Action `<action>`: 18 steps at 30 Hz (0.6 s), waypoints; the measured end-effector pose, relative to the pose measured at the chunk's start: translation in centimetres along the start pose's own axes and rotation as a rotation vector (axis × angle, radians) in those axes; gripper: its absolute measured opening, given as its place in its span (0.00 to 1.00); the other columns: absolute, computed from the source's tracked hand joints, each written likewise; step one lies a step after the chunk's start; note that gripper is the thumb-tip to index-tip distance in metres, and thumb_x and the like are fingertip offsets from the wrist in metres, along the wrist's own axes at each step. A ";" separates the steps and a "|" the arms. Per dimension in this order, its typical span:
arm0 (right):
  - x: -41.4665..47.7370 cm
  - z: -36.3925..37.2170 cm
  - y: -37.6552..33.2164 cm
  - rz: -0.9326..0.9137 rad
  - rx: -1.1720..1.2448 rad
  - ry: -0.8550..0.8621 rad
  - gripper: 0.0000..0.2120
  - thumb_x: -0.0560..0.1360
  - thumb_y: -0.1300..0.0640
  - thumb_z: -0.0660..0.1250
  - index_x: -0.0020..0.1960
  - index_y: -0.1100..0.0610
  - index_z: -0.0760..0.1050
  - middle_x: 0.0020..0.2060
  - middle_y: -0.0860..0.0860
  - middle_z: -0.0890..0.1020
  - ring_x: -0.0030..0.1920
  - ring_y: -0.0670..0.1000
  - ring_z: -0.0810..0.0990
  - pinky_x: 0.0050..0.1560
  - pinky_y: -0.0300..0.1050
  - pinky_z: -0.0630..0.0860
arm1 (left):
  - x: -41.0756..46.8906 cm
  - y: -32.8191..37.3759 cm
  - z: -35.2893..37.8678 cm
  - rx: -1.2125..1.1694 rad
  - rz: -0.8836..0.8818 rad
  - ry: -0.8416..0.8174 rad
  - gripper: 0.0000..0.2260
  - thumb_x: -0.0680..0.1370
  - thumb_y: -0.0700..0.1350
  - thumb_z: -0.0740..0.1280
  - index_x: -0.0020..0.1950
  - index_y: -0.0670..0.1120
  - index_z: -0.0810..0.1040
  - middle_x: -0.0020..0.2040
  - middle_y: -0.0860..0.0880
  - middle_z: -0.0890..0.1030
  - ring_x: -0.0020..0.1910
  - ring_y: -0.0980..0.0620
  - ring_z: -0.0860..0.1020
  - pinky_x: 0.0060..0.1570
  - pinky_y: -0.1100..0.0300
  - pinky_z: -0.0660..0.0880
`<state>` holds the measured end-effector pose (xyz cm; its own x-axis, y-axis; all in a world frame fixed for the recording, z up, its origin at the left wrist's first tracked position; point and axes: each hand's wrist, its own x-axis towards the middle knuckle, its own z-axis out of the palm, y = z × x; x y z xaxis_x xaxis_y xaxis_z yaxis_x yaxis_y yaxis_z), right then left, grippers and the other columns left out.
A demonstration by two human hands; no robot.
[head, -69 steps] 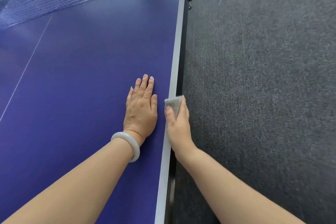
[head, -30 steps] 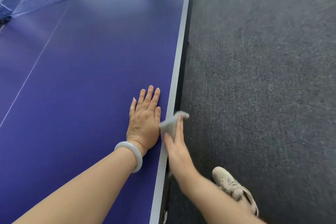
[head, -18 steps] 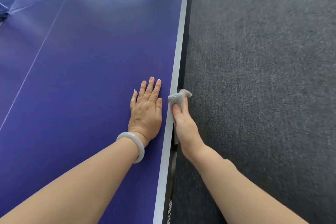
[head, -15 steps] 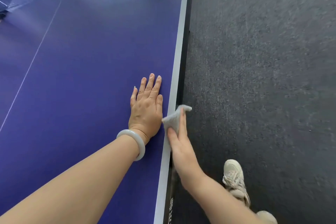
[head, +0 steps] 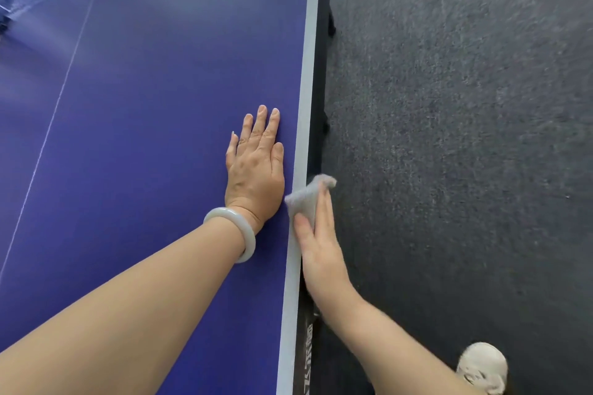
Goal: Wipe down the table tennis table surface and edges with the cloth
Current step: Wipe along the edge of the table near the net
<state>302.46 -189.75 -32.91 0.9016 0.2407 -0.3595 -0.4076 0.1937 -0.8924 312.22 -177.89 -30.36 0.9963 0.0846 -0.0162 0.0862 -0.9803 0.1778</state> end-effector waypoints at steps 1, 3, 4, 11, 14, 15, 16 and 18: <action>-2.7 0.4 1.4 0.004 -0.019 -0.014 0.27 0.82 0.40 0.52 0.74 0.33 0.40 0.77 0.31 0.42 0.76 0.32 0.41 0.80 0.49 0.43 | 0.0 0.0 0.0 -0.003 -0.001 0.003 0.23 0.85 0.46 0.49 0.81 0.52 0.54 0.81 0.54 0.52 0.80 0.54 0.47 0.78 0.50 0.43; -6.2 0.8 3.3 0.032 -0.064 -0.029 0.29 0.79 0.35 0.50 0.74 0.32 0.38 0.74 0.25 0.40 0.74 0.30 0.39 0.79 0.49 0.42 | 0.1 0.2 -0.1 -0.011 0.003 0.005 0.24 0.83 0.48 0.48 0.80 0.52 0.54 0.81 0.54 0.52 0.80 0.54 0.47 0.78 0.51 0.43; -6.3 0.9 3.4 0.051 -0.078 -0.029 0.29 0.79 0.35 0.50 0.74 0.33 0.38 0.74 0.25 0.40 0.74 0.30 0.39 0.79 0.48 0.42 | 0.1 0.3 -0.1 -0.014 0.004 0.004 0.24 0.83 0.48 0.48 0.80 0.52 0.54 0.81 0.54 0.52 0.80 0.54 0.47 0.78 0.51 0.43; 2.4 0.8 -1.0 0.089 -0.095 0.099 0.32 0.84 0.48 0.55 0.81 0.52 0.43 0.80 0.48 0.49 0.79 0.50 0.50 0.78 0.50 0.50 | 0.3 -0.1 0.0 -0.043 0.003 0.013 0.22 0.85 0.46 0.52 0.80 0.53 0.55 0.81 0.54 0.53 0.80 0.54 0.48 0.78 0.51 0.43; -1.8 1.4 0.8 0.097 -0.186 0.053 0.34 0.83 0.45 0.55 0.80 0.48 0.39 0.80 0.44 0.47 0.78 0.47 0.50 0.75 0.42 0.51 | 0.3 -0.3 0.0 -0.058 0.018 0.047 0.22 0.85 0.47 0.53 0.80 0.52 0.58 0.80 0.52 0.56 0.79 0.53 0.51 0.78 0.51 0.45; -3.9 1.6 1.6 0.109 -0.194 0.032 0.34 0.82 0.44 0.55 0.80 0.46 0.38 0.79 0.41 0.46 0.77 0.45 0.50 0.73 0.38 0.51 | 0.4 -0.3 0.1 -0.065 0.022 0.056 0.22 0.85 0.47 0.54 0.79 0.52 0.59 0.80 0.52 0.57 0.79 0.52 0.51 0.78 0.51 0.45; -5.6 1.8 2.2 0.119 -0.191 0.010 0.34 0.82 0.44 0.55 0.80 0.45 0.37 0.79 0.40 0.46 0.77 0.44 0.50 0.71 0.36 0.50 | 0.3 -0.4 0.1 -0.084 0.022 0.063 0.21 0.85 0.48 0.54 0.79 0.52 0.60 0.80 0.52 0.58 0.79 0.52 0.52 0.78 0.51 0.46; -7.2 1.7 3.1 0.130 -0.192 -0.025 0.34 0.83 0.45 0.54 0.80 0.45 0.36 0.78 0.40 0.46 0.78 0.44 0.48 0.74 0.38 0.51 | 0.0 -0.2 0.1 -0.140 0.014 0.087 0.20 0.84 0.48 0.56 0.78 0.50 0.64 0.79 0.50 0.60 0.79 0.51 0.54 0.78 0.51 0.47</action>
<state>294.49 -189.24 -32.62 0.8383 0.2760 -0.4703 -0.4830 -0.0242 -0.8753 312.18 -177.70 -30.45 0.9932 0.0919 0.0716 0.0651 -0.9476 0.3129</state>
